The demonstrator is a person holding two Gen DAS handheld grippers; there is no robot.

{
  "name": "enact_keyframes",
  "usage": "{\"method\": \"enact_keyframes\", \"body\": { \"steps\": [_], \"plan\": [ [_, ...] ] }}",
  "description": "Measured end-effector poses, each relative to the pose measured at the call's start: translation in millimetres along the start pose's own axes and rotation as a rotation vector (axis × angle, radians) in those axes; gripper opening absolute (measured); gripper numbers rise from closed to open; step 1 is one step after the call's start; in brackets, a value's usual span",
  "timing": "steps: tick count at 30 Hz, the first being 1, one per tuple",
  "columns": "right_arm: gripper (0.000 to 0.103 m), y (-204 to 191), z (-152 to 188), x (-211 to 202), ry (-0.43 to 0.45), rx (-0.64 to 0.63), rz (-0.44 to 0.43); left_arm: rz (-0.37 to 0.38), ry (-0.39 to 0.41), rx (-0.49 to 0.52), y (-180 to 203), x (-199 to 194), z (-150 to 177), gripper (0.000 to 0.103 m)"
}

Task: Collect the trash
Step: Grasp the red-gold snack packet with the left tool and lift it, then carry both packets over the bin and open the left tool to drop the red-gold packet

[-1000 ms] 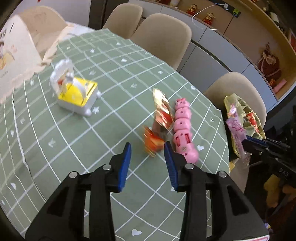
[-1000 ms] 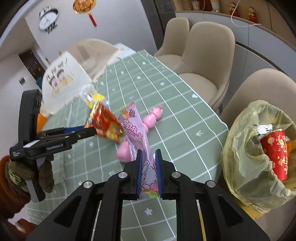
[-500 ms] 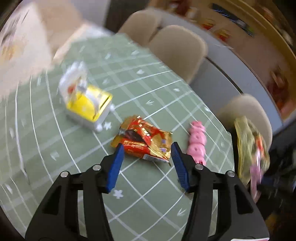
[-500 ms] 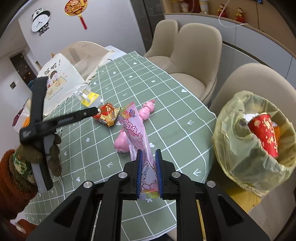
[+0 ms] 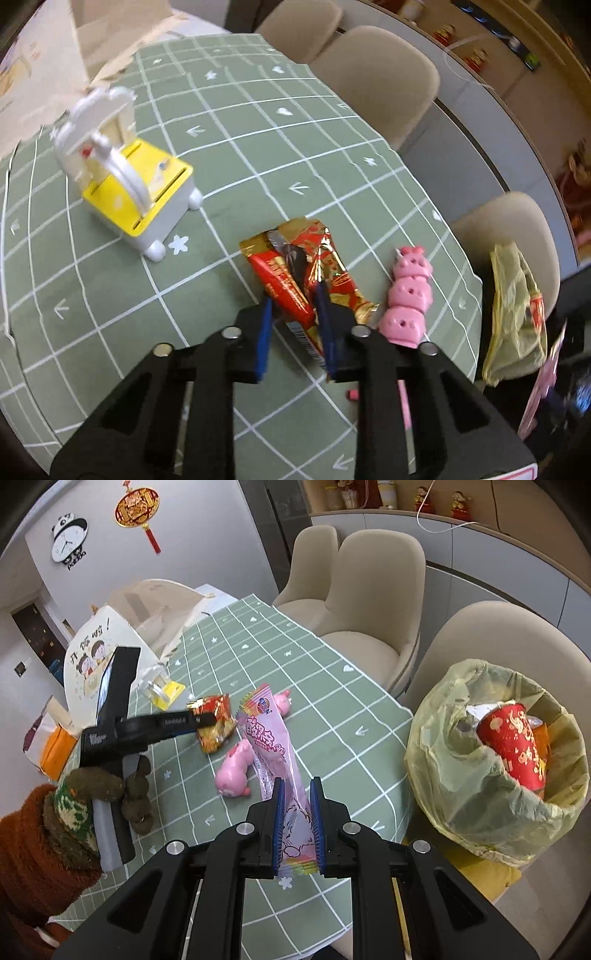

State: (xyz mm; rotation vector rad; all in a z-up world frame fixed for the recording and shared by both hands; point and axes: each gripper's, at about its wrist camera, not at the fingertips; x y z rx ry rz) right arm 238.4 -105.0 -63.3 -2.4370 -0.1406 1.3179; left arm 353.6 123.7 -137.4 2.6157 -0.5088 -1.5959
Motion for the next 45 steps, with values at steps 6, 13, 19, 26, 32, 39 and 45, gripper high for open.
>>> {"method": "enact_keyframes", "body": {
  "steps": [6,13,19,26,32,39,45],
  "plan": [
    [0.015,-3.3,-17.1,-16.8,0.056,-0.015,-0.053,-0.04,0.066,0.142,25.2,-51.5,-1.9,0.016],
    [0.015,-3.2,-39.5,-58.4,0.163,-0.07,-0.113,-0.014,0.201,0.188,59.6,-126.5,-11.5,0.016],
    [0.015,19.2,-56.6,-98.9,0.259,-0.102,-0.11,0.059,0.293,0.21,97.4,-169.4,-20.6,0.016],
    [0.015,72.8,-70.4,-133.5,0.329,-0.067,-0.069,0.134,0.303,0.298,173.0,-159.4,-39.1,0.016],
    [0.015,142.0,-73.4,-157.0,0.367,0.0,0.003,0.286,0.216,0.36,240.2,-114.8,-53.4,0.016],
    [0.015,227.1,-68.3,-165.7,0.384,0.137,0.075,0.414,0.024,0.389,311.3,-31.2,-61.6,0.016],
    [0.015,272.0,-62.2,-156.3,0.353,0.216,0.103,0.424,-0.082,0.41,354.6,21.1,-59.4,0.017]
  ]
}}
Point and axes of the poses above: each gripper's, at about its wrist camera, not at the fingertips, and x roughly the way its jaws point, y to its right, z to its underside, and after that the axes turned 11 degrees about x, right-handed
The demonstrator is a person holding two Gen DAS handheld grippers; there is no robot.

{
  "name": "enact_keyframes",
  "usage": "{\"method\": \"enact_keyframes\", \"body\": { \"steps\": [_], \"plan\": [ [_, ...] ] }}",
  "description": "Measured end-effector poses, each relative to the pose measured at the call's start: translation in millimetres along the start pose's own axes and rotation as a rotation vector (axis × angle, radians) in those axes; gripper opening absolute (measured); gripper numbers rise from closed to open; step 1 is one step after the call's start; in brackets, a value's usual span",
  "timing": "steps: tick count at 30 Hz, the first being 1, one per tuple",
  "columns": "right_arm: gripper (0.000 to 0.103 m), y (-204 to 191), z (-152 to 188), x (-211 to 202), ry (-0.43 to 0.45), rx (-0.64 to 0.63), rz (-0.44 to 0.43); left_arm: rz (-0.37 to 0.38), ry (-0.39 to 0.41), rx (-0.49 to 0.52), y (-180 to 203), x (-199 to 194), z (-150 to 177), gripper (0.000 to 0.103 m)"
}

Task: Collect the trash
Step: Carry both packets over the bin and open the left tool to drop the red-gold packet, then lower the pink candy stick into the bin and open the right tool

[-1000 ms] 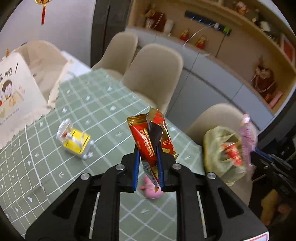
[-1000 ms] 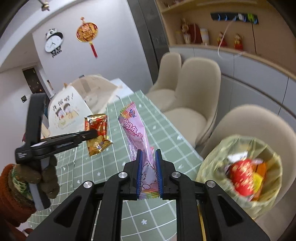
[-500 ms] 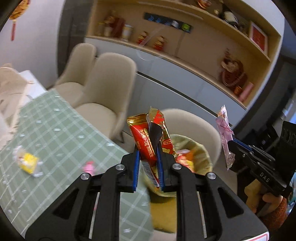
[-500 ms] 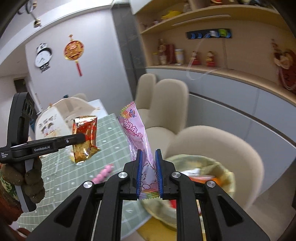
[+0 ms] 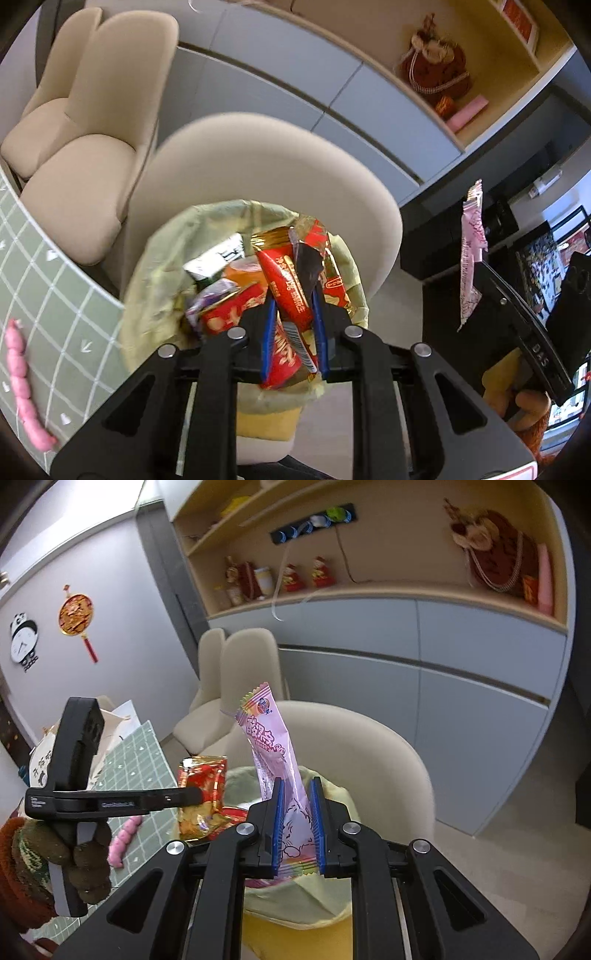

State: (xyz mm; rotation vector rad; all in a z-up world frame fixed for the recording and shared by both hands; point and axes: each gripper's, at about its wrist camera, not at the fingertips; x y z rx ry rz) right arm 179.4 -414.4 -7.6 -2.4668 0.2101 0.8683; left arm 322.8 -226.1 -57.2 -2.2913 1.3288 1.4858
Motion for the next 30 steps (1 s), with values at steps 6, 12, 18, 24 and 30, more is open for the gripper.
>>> {"method": "enact_keyframes", "body": {
  "steps": [6,12,18,24,30],
  "plan": [
    [0.015,13.5,0.8,19.6,-0.044,0.011,0.005,-0.04,-0.044,0.04,9.3,17.2,0.4,0.028],
    [0.015,3.5,1.6,38.5,-0.083,-0.003,-0.031,-0.078,0.029,0.032,-0.1,-12.3,8.1,0.043],
    [0.015,-16.8,8.1,70.2,-0.145,-0.054,-0.055,-0.204,0.119,-0.005,-22.1,-60.0,27.9,0.049],
    [0.015,-25.0,22.7,105.6,-0.224,-0.067,-0.058,-0.346,0.178,-0.058,-44.0,-99.6,59.1,0.05],
    [0.015,-34.4,34.4,134.3,-0.249,-0.108,-0.05,-0.514,0.194,-0.144,-66.4,-121.5,101.4,0.05]
  ]
}}
Point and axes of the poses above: each gripper's, at about its wrist camera, not at the fingertips, and x roughly the way its jaws point, y to its right, z to its underside, and after that the axes turned 11 degrees about x, right-handed
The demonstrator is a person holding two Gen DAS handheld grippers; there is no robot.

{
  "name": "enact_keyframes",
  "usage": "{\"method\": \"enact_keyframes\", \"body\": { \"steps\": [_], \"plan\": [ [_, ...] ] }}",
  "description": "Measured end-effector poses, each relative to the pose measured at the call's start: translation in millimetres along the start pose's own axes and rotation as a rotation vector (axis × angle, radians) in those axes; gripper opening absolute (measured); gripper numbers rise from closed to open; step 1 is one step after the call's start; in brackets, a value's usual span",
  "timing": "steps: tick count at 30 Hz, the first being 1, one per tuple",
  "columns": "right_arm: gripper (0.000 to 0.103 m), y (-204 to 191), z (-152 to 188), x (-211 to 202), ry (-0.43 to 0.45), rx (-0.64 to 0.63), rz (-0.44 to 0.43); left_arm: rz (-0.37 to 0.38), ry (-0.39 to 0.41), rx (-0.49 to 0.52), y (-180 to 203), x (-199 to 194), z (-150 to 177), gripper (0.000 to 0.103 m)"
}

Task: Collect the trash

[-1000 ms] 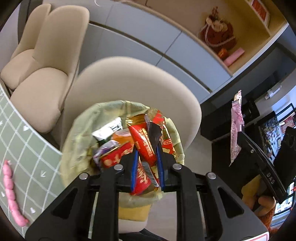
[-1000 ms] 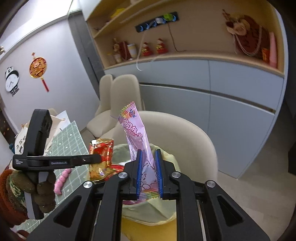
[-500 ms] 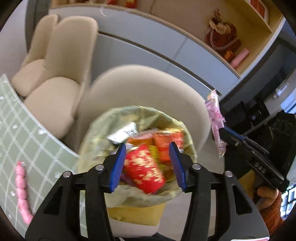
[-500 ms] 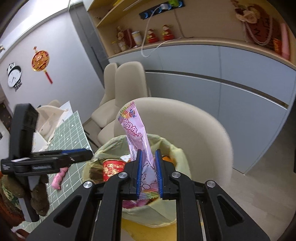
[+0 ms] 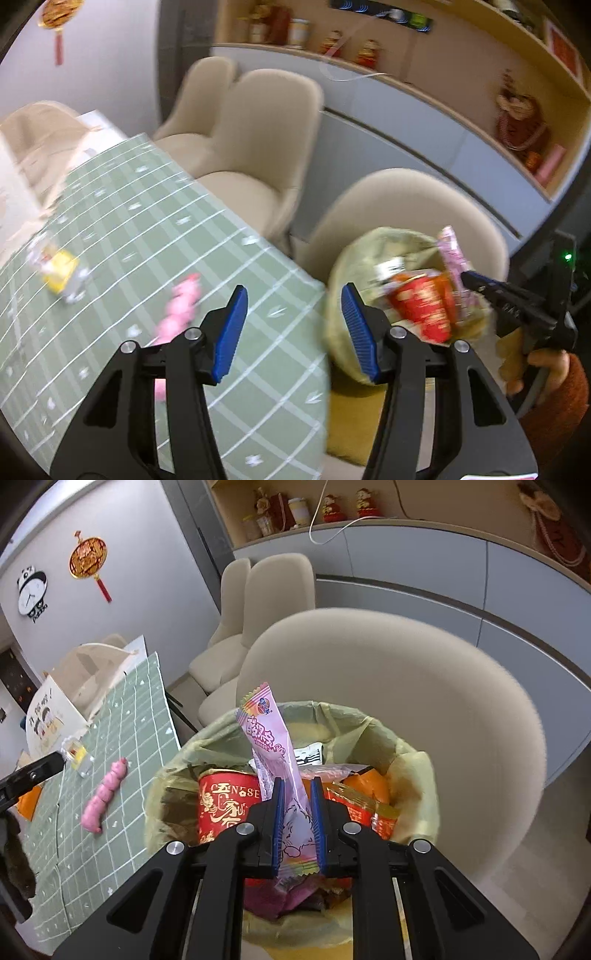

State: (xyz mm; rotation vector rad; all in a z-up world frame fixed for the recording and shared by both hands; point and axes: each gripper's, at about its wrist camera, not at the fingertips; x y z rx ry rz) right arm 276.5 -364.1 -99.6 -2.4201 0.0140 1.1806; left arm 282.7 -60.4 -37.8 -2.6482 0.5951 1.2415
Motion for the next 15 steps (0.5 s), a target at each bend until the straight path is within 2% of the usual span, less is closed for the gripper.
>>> {"method": "enact_keyframes", "body": {
  "steps": [2,3,6,9,15],
  "plan": [
    [0.019,-1.7,1.1,5.7,0.003,-0.003,-0.014,-0.034,-0.018,-0.042,-14.3,-1.6,12.1,0.05],
    [0.028,-2.6,3.1,7.6,0.019,-0.009,-0.006,-0.048,-0.024,-0.057,-20.1,-1.1,17.0,0.05],
    [0.041,-4.2,11.4,8.5,0.038,-0.026,0.001,-0.111,-0.024,-0.126,-36.8,-8.6,36.6,0.05],
    [0.042,-4.9,20.6,1.7,0.059,0.0,0.021,-0.141,-0.013,-0.17,-49.1,-22.5,56.7,0.052],
    [0.043,-29.2,50.0,-45.3,0.124,0.029,-0.016,-0.146,0.03,-0.174,-68.3,-59.0,91.6,0.073]
  ]
}}
Point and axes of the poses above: each gripper's, at about its wrist camera, not at the fingertips, and x roughly the way its jaws point, y to its right, z to its underside, and after that the axes turned 11 degrees about x, right-handed
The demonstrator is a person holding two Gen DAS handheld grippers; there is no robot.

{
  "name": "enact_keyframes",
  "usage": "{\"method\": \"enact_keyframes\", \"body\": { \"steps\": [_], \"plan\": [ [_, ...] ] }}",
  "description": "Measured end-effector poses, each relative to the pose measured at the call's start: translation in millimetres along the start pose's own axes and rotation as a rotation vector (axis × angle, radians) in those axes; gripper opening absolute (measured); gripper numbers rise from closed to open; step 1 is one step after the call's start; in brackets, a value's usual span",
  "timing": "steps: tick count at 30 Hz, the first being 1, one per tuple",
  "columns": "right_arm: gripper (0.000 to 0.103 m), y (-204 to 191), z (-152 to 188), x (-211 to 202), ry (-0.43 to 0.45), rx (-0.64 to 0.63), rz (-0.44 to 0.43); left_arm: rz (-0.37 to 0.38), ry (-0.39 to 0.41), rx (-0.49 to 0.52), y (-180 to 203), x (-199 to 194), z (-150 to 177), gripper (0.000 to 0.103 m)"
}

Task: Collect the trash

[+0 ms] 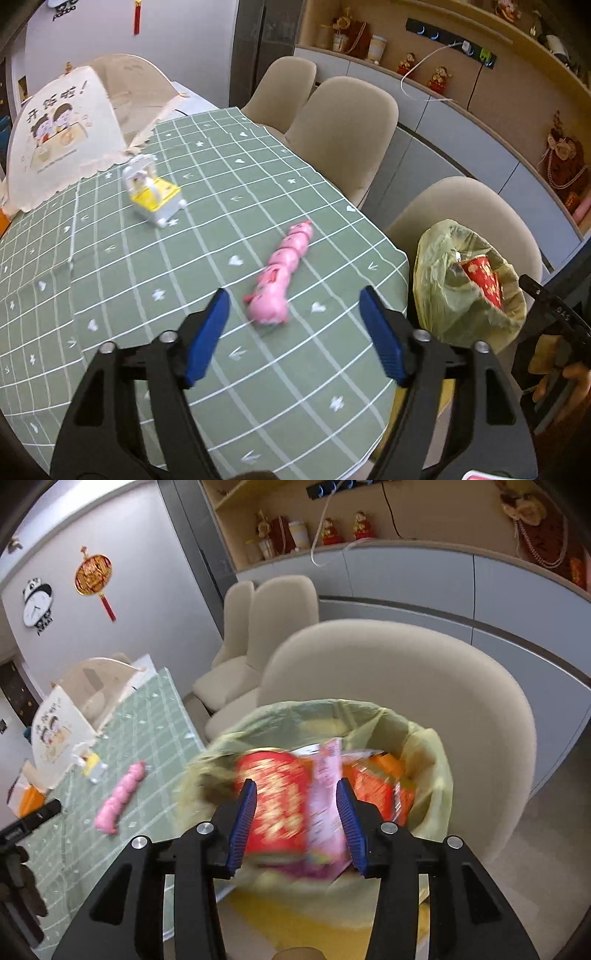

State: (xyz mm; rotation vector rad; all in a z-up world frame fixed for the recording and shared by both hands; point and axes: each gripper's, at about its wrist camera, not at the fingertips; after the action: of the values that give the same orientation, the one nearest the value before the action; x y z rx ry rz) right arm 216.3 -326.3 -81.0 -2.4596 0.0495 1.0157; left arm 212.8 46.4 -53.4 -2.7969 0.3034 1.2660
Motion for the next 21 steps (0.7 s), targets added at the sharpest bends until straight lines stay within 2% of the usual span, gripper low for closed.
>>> {"method": "enact_keyframes", "body": {
  "steps": [5,13,16,21],
  "plan": [
    [0.043,-52.4,39.2,-51.2,0.037,-0.046,-0.071,-0.042,0.073,0.05,-10.8,-41.5,19.3,0.079],
    [0.043,-130.0,124.0,-109.0,0.07,-0.163,-0.116,-0.048,0.183,0.164,-3.5,-100.0,69.2,0.079],
    [0.043,-143.9,154.8,-124.9,0.082,-0.187,-0.105,-0.067,0.211,0.212,2.9,-117.8,86.1,0.079],
    [0.043,-152.9,189.5,-148.0,0.107,-0.179,-0.095,-0.027,0.228,0.221,8.0,-138.0,103.2,0.079]
  ]
}}
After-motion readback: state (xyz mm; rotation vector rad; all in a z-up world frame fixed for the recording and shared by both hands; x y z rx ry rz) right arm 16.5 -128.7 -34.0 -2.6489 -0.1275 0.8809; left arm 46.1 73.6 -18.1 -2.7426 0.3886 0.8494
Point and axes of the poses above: each gripper's, at about its wrist camera, not at the fingertips, and x roughly the way its jaws point, y to its right, z to its underside, and after that the axes turned 11 degrees about x, right-handed
